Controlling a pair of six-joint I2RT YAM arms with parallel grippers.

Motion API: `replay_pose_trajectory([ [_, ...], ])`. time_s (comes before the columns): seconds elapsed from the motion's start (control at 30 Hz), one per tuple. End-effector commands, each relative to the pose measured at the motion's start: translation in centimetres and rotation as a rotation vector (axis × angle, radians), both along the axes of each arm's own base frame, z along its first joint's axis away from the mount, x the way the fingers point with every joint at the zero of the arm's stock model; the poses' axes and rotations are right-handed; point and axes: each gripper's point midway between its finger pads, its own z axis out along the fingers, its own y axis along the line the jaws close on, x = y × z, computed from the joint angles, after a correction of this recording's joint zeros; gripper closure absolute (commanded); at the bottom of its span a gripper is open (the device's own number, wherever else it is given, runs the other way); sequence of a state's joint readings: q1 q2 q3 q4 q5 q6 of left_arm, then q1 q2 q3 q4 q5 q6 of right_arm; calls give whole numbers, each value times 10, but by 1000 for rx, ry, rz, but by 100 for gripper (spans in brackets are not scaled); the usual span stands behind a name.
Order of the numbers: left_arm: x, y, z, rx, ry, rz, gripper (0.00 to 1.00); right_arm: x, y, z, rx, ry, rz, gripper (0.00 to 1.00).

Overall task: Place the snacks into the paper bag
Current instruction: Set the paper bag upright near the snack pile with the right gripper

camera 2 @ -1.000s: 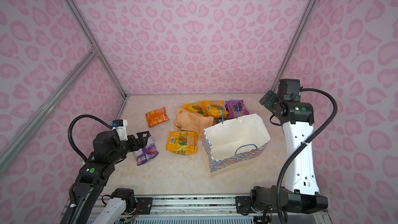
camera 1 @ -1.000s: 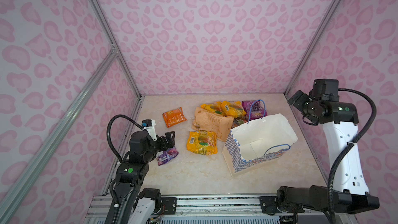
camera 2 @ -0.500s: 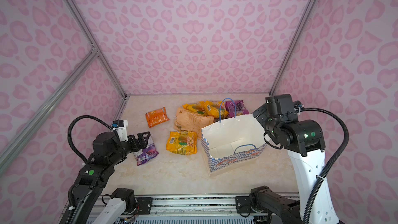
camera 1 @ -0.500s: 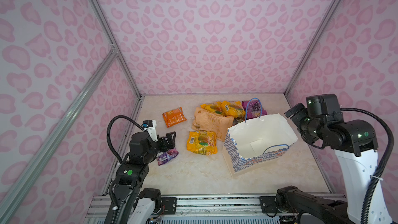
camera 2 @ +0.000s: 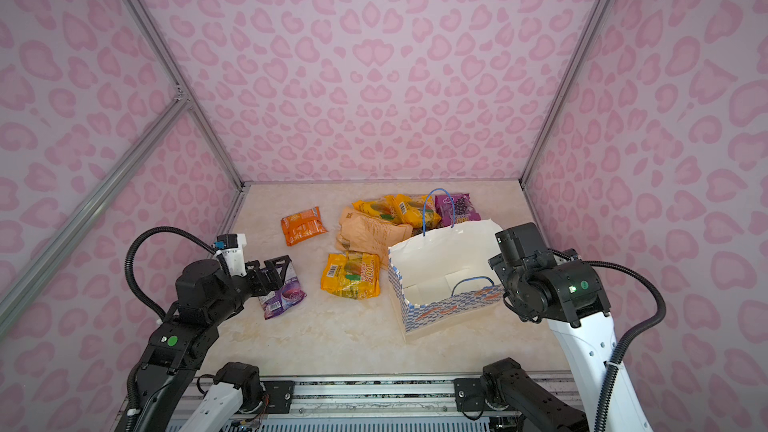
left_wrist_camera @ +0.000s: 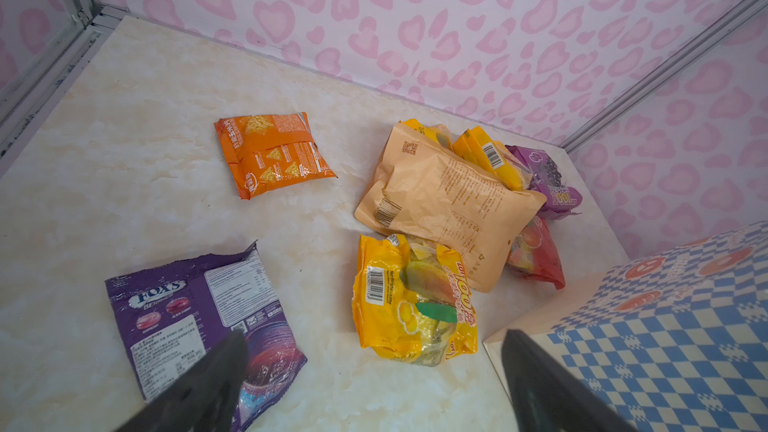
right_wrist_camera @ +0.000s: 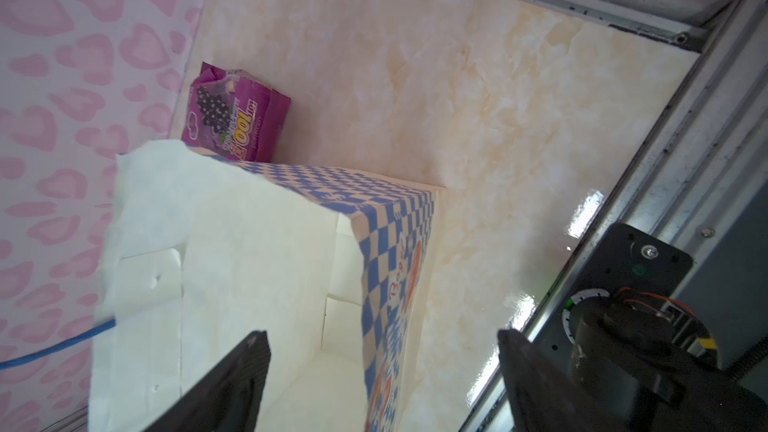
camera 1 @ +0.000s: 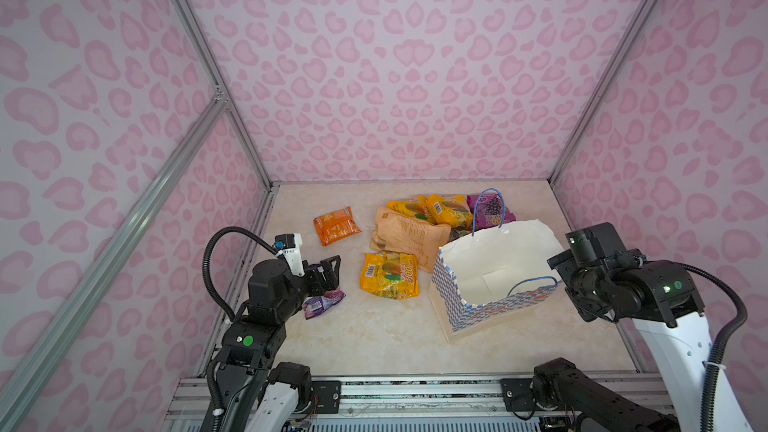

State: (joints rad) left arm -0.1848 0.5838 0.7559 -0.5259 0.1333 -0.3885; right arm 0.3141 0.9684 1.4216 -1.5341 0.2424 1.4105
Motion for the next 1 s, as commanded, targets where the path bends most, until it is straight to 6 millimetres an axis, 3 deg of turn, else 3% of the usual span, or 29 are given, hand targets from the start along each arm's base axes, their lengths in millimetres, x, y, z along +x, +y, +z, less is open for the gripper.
replay_pose_trajectory([
  [0.0, 1, 0, 3, 9, -19, -2, 2, 0, 8, -17, 33, 32, -18, 25],
  [0.07, 2, 0, 3, 9, -19, -1, 2, 0, 11, -25, 36, 44, -21, 34],
  [0.17, 2, 1, 3, 13, -22, 5, 2, 2, 15, -32, 47, 36, -21, 63],
  [0.27, 1, 1, 3, 13, -23, 4, 2, 14, 1, -17, -49, -27, -12, 97],
  [0.3, 1, 1, 3, 12, -23, 5, 2, 19, -5, -12, -88, -30, -3, 100],
  [0.47, 2, 1, 2, 14, -16, 3, 2, 64, 1, -27, -50, 16, 224, 100],
  [0.67, 3, 2, -1, 23, -6, 10, 2, 97, -48, -36, -137, 102, 355, 100],
  [0.77, 4, 2, -3, 25, 2, 9, 3, 113, -59, -42, -167, 175, 414, 100],
  [0.83, 5, 2, -3, 25, 2, 10, 3, 120, -64, -44, -171, 201, 417, 90],
  [0.9, 5, 2, -4, 28, 4, 12, 2, 124, -63, -48, -149, 210, 432, 69],
  [0.97, 5, 3, -5, 30, 5, 15, 2, 129, -66, -35, -161, 170, 418, 56],
])
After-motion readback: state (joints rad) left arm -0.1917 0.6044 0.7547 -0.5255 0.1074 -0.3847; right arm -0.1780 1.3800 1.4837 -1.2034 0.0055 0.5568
